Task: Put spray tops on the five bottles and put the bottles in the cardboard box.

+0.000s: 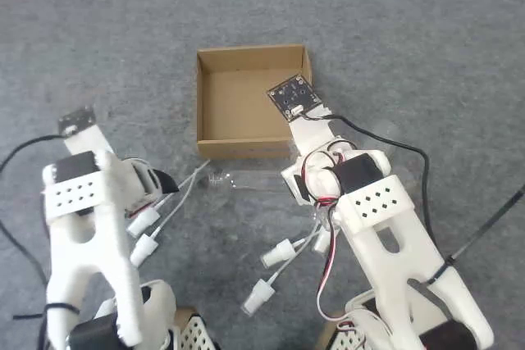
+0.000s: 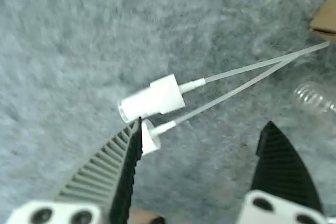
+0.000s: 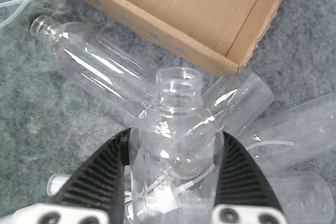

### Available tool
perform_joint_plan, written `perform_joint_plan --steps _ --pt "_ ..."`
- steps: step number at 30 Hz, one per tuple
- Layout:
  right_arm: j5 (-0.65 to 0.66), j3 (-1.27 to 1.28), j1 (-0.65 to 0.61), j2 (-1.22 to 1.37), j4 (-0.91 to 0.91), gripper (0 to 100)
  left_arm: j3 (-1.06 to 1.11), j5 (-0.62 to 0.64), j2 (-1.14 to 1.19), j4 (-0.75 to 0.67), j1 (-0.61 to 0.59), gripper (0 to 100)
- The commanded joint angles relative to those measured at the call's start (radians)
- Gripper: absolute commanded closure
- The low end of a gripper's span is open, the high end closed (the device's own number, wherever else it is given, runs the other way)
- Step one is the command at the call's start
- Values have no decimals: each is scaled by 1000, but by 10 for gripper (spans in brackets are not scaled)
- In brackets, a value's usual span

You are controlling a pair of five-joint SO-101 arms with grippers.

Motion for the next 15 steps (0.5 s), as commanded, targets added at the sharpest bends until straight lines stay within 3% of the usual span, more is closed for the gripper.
perform_joint_plan --steps 1,8,15 --pt "-6 -12 12 -42 -24 894 24 212 -3 -25 43 671" --pt "-3 -12 12 -42 -24 894 119 419 -3 -112 40 670" --pt "-3 -12 13 -41 -24 894 229 462 -2 -308 -57 670"
